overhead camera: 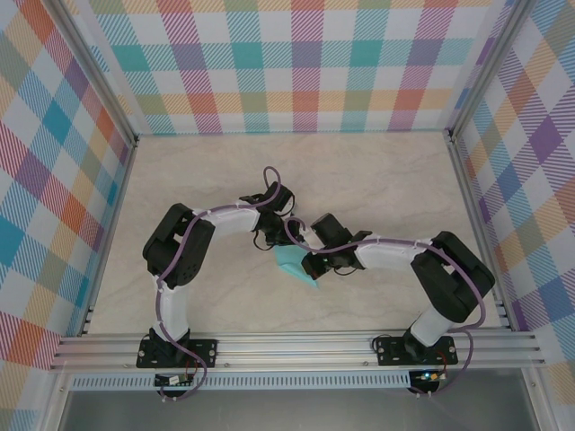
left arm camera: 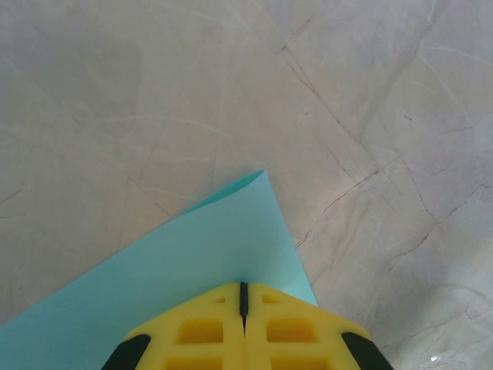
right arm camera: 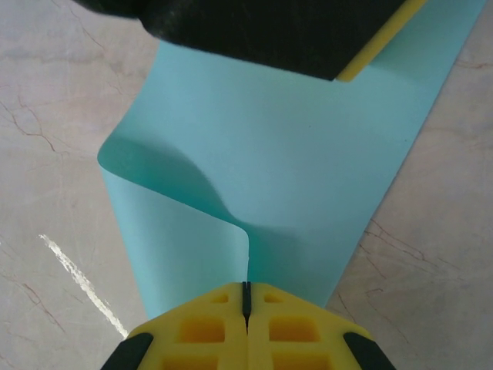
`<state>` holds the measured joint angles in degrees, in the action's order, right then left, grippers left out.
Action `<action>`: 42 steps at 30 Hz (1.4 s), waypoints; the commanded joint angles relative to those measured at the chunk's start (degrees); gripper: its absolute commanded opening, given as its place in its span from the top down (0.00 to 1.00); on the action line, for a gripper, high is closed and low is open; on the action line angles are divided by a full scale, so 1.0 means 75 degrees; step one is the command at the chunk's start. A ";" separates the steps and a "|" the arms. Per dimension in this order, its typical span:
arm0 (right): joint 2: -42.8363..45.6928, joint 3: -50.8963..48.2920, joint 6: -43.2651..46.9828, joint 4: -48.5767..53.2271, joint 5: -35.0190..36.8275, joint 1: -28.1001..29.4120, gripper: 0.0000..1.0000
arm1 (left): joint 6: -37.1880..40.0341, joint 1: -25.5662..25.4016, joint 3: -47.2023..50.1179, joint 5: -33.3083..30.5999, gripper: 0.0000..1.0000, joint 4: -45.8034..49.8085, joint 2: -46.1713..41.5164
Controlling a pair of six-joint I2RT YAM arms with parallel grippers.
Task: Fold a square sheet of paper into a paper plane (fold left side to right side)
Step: Third fold the triangle at the center of the table.
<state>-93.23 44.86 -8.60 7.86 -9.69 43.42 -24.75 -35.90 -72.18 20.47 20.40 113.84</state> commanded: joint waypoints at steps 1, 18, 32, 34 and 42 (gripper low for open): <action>-0.0122 0.0193 -0.0107 0.0125 -0.0079 -0.0047 1.00 | 0.0114 -0.0071 0.0015 -0.0213 0.97 0.0449 0.0323; -0.0063 0.0335 -0.0169 0.0367 0.0235 -0.0070 1.00 | 0.0127 -0.0077 0.0026 -0.0281 0.98 0.0480 0.0324; 0.0029 0.0347 -0.0158 0.0533 0.0340 -0.0094 1.00 | 0.0122 -0.0088 0.0038 -0.0280 0.98 0.0472 0.0290; -0.0027 0.0358 -0.0139 0.0540 0.0343 -0.0094 1.00 | 0.0113 -0.0087 0.0037 -0.0280 0.98 0.0488 0.0287; -0.0445 0.0518 -0.0049 0.0796 0.0364 -0.0088 1.00 | 0.0113 -0.0088 0.0032 -0.0274 0.98 0.0490 0.0192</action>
<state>-95.13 47.24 -9.67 11.79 -7.11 43.11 -24.75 -35.97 -72.25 20.29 20.49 113.84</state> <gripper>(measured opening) 0.044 0.043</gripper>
